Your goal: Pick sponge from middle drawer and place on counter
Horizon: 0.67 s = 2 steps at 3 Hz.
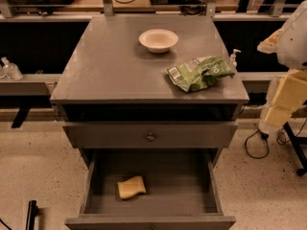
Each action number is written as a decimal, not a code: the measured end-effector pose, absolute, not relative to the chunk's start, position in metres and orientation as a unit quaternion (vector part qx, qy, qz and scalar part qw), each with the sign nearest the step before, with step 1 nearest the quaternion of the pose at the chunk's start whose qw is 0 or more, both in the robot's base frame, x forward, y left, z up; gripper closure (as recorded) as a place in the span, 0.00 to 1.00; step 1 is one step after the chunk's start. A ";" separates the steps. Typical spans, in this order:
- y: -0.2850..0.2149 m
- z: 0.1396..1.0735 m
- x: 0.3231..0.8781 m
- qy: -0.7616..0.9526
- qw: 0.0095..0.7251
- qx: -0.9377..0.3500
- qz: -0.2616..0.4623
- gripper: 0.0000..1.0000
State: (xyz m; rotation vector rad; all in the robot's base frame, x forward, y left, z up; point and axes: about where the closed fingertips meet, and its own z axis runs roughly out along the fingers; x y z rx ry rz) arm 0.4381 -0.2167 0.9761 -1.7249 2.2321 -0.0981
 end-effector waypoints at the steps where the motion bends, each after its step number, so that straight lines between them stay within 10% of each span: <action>1: -0.215 0.974 0.439 0.781 0.161 -0.603 -0.033 0.00; 2: -0.197 0.947 0.448 0.777 0.194 -0.598 -0.015 0.00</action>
Offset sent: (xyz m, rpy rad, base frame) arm 0.0450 0.0860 -0.1345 0.3451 -0.1432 0.0222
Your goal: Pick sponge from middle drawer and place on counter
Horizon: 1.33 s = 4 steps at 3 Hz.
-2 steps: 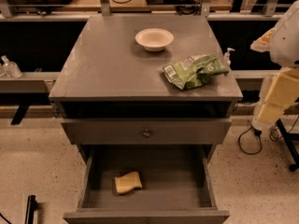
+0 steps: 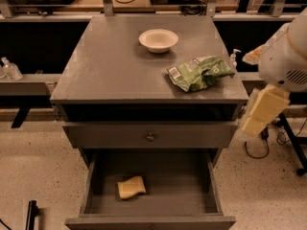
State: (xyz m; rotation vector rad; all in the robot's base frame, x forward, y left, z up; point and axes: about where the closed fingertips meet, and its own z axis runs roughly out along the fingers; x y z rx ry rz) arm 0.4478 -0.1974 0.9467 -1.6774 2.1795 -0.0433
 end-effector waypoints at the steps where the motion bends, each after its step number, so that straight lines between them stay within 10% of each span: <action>1: -0.149 0.887 0.431 0.753 0.233 -0.613 0.054 0.00; 4: -0.110 0.808 0.419 0.734 0.260 -0.609 0.150 0.00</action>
Offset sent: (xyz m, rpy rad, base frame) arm -0.0124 0.0365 -0.0461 0.1133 0.0057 0.0598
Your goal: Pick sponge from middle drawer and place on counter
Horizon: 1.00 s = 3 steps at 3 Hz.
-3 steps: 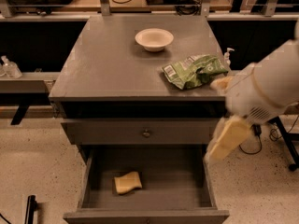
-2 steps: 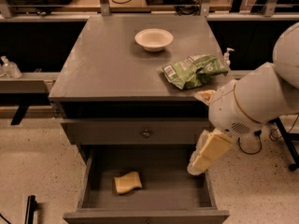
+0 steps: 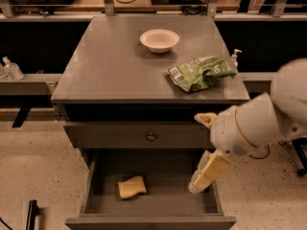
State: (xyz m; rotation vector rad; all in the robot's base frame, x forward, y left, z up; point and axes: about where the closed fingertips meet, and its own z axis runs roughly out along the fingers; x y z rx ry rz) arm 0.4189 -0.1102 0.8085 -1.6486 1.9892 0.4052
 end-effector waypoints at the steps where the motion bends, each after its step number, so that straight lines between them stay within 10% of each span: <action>1: -0.094 0.726 0.404 0.726 0.317 -0.560 0.242 0.00; 3: -0.089 0.680 0.436 0.688 0.432 -0.542 0.217 0.00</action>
Offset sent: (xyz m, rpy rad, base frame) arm 0.0376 0.0207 -0.1534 0.4721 -0.4039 -0.0637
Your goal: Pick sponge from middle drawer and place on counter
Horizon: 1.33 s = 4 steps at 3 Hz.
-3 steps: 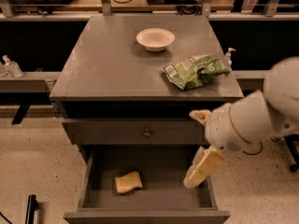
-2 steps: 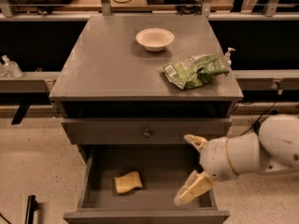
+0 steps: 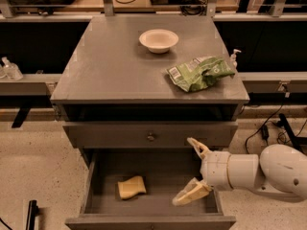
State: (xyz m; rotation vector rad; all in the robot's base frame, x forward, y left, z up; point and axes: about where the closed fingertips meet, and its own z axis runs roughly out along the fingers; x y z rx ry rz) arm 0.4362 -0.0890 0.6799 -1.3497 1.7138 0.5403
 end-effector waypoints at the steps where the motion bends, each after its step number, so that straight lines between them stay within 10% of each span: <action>1: -0.076 0.670 0.445 0.683 0.426 -0.551 0.219 0.00; 4: -0.019 0.511 0.482 0.676 0.429 -0.541 0.258 0.00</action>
Offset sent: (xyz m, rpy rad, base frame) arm 0.0493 0.0637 -0.1453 0.1165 -0.0105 0.0492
